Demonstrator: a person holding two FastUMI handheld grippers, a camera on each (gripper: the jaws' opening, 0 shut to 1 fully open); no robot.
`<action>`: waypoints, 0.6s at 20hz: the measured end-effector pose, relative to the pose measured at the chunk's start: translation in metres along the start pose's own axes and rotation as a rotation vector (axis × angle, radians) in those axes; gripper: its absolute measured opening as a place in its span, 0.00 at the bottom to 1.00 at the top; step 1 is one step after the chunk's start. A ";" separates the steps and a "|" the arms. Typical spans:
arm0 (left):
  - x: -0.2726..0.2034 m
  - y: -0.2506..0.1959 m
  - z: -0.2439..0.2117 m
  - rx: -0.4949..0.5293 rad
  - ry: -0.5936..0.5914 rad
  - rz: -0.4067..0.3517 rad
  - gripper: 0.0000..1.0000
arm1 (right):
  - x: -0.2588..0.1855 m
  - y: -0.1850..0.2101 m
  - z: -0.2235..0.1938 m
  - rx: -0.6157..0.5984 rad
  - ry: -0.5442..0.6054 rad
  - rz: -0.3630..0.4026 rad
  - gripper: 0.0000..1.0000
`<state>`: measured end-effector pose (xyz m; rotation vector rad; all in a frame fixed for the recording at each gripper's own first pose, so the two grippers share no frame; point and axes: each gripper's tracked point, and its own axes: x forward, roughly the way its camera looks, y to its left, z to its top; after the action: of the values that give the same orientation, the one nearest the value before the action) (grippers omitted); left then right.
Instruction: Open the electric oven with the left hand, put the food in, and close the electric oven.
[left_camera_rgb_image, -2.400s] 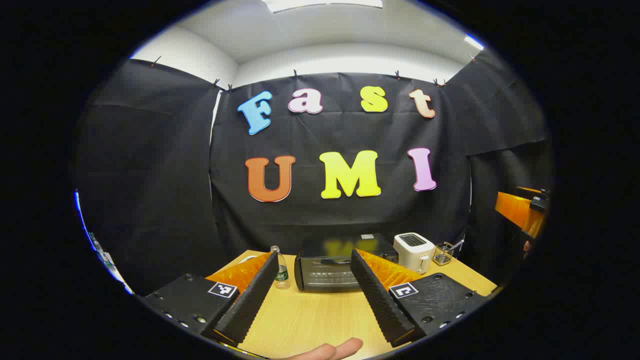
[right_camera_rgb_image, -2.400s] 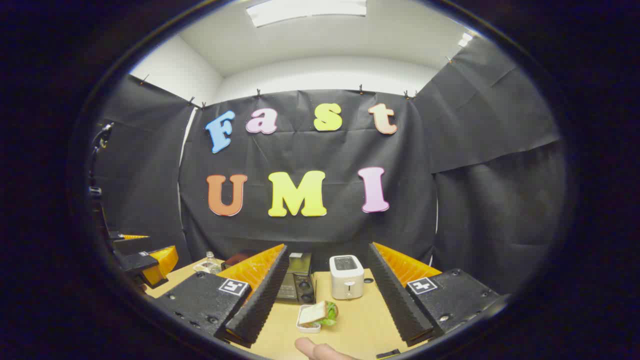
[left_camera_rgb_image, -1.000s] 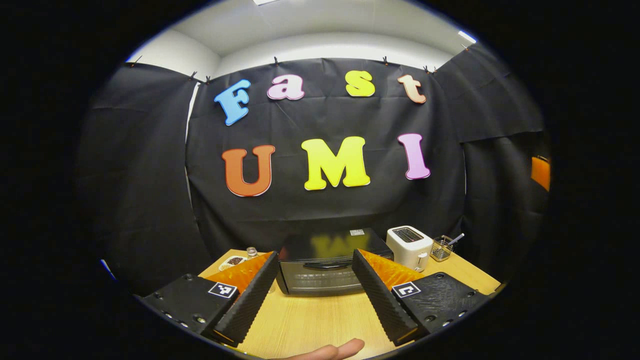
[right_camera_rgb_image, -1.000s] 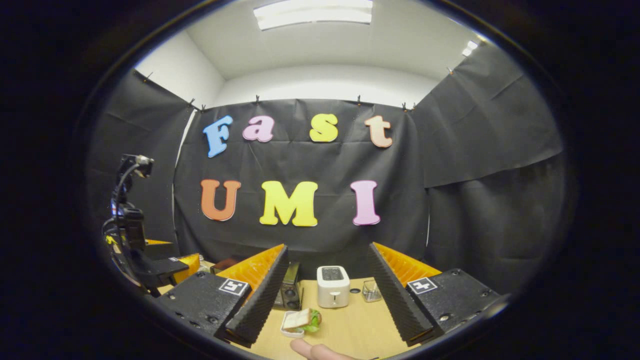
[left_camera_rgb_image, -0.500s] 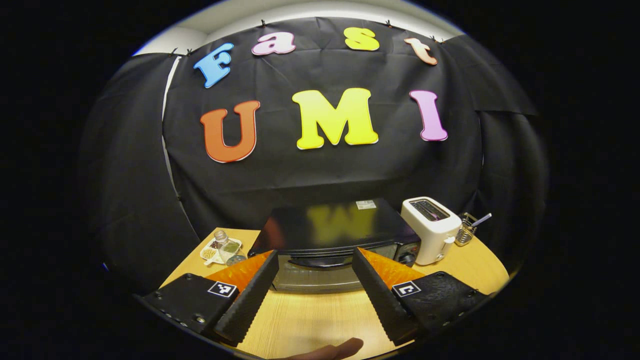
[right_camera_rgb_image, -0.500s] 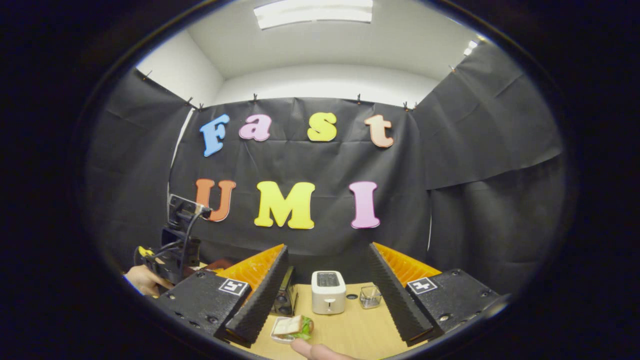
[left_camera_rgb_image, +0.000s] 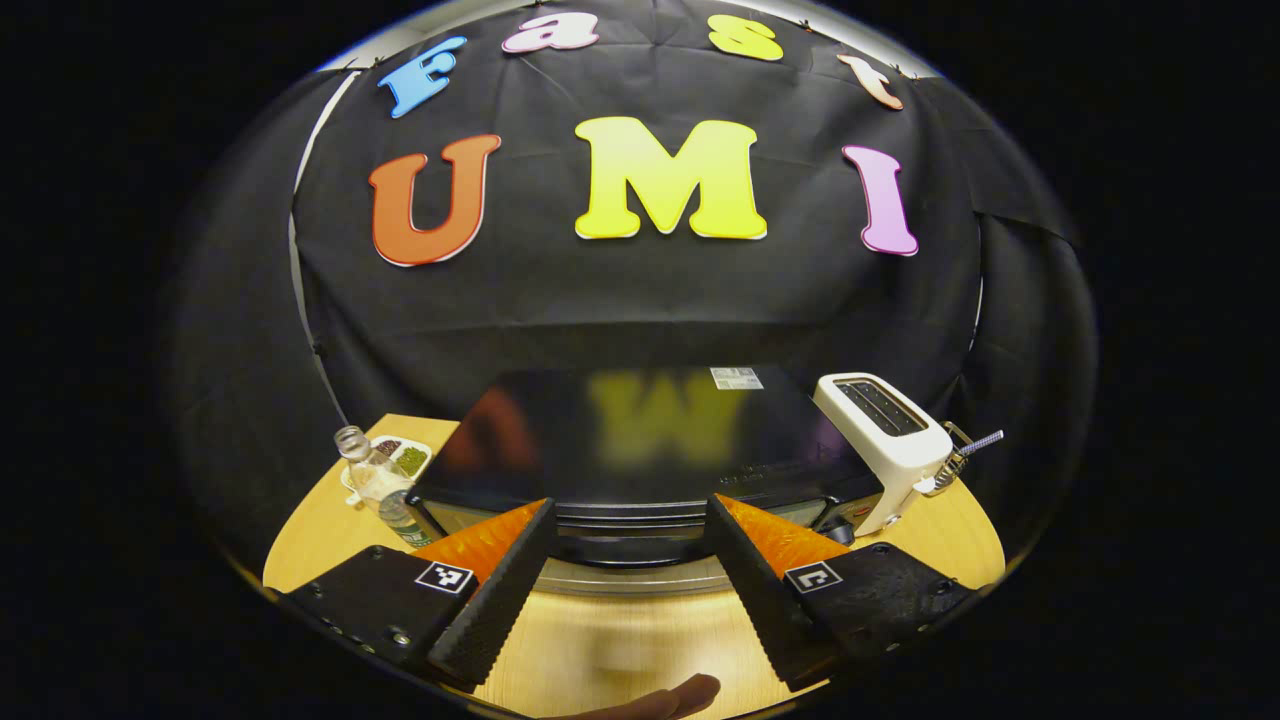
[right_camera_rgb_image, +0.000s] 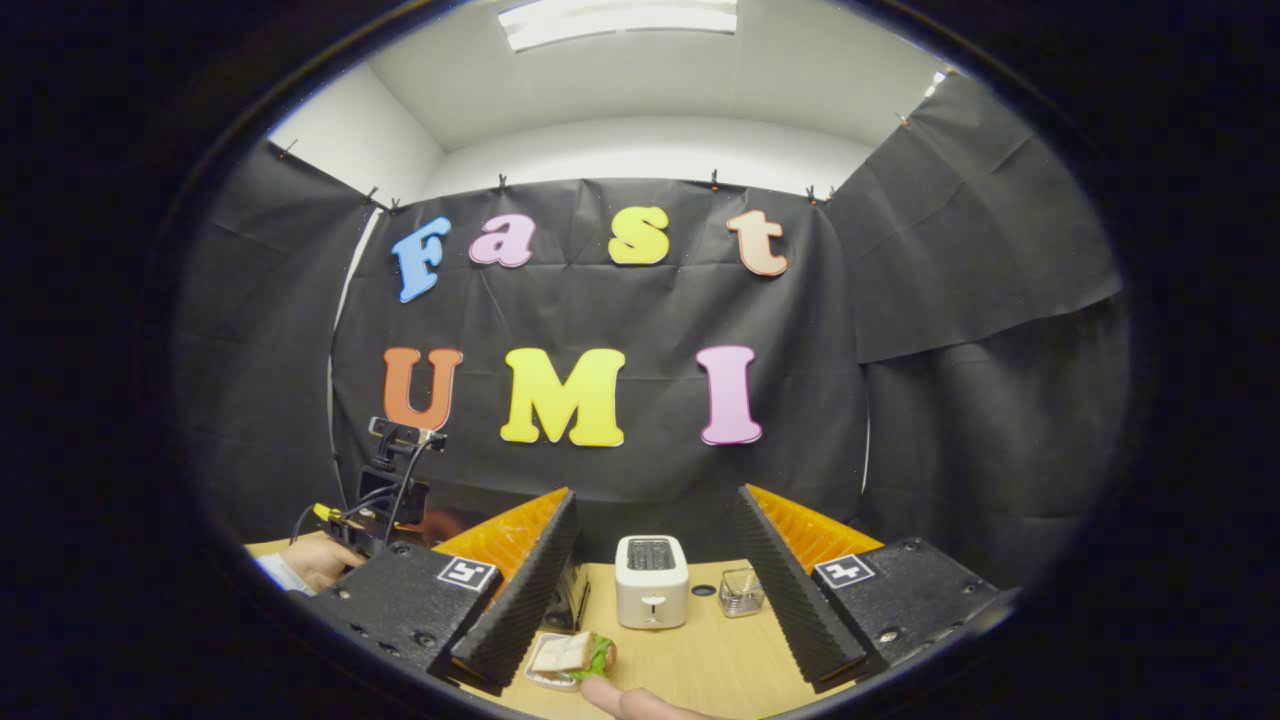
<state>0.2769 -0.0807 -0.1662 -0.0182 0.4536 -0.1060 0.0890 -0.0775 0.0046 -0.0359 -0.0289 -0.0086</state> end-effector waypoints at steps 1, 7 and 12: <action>0.003 -0.001 -0.004 -0.002 0.018 0.003 0.97 | 0.001 0.001 -0.002 0.002 -0.003 0.014 1.00; 0.010 0.005 -0.006 0.016 0.036 0.038 0.99 | 0.003 -0.004 -0.001 -0.016 -0.049 0.012 1.00; 0.006 0.005 -0.010 0.014 0.047 0.048 0.99 | 0.006 -0.004 -0.010 -0.018 -0.030 0.004 1.00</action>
<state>0.2787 -0.0761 -0.1782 0.0091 0.4997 -0.0630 0.0948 -0.0823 -0.0047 -0.0545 -0.0583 -0.0043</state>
